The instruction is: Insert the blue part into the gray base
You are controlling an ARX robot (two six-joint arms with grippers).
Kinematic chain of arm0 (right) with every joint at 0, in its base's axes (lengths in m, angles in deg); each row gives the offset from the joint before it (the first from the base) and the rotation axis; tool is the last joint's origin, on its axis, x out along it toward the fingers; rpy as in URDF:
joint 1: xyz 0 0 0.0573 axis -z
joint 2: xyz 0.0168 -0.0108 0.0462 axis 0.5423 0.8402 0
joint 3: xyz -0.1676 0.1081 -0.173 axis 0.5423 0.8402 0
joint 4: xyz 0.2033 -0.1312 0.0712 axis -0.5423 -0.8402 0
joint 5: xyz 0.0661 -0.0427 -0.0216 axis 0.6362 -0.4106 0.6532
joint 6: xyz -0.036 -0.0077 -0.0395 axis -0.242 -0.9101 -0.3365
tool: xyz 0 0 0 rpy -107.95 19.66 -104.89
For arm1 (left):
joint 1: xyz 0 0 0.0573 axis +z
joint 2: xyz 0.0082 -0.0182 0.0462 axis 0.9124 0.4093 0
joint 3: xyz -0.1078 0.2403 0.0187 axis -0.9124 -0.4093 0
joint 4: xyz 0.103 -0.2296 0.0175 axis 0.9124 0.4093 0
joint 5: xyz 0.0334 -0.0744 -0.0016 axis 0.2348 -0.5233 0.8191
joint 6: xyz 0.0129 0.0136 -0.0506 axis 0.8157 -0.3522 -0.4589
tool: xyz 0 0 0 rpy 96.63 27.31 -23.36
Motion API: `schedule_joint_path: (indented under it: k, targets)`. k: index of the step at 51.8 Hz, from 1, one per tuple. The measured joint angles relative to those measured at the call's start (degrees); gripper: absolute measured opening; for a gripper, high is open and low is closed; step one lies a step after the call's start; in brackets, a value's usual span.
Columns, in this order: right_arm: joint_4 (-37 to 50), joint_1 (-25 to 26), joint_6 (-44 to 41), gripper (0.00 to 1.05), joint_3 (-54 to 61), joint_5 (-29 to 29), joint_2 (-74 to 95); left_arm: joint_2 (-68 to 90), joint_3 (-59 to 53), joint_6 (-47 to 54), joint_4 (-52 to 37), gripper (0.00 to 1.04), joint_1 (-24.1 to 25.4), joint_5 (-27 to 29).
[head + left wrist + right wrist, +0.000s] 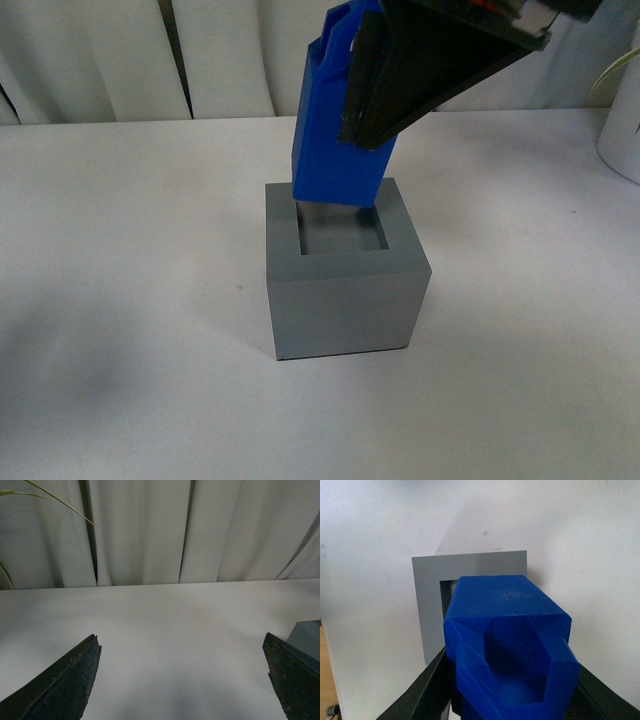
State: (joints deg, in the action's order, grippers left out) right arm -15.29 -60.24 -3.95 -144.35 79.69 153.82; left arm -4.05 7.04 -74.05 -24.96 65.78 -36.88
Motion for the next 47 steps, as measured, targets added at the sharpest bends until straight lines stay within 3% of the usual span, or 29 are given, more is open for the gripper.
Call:
schedule_joint_path:
  k: [47]
  targets:
    - [1.36, -1.25, 0.72, 0.47, 1.73, -1.62, 1.88, 0.0, 0.0, 0.0, -0.02, 0.99, 0.0, 0.0]
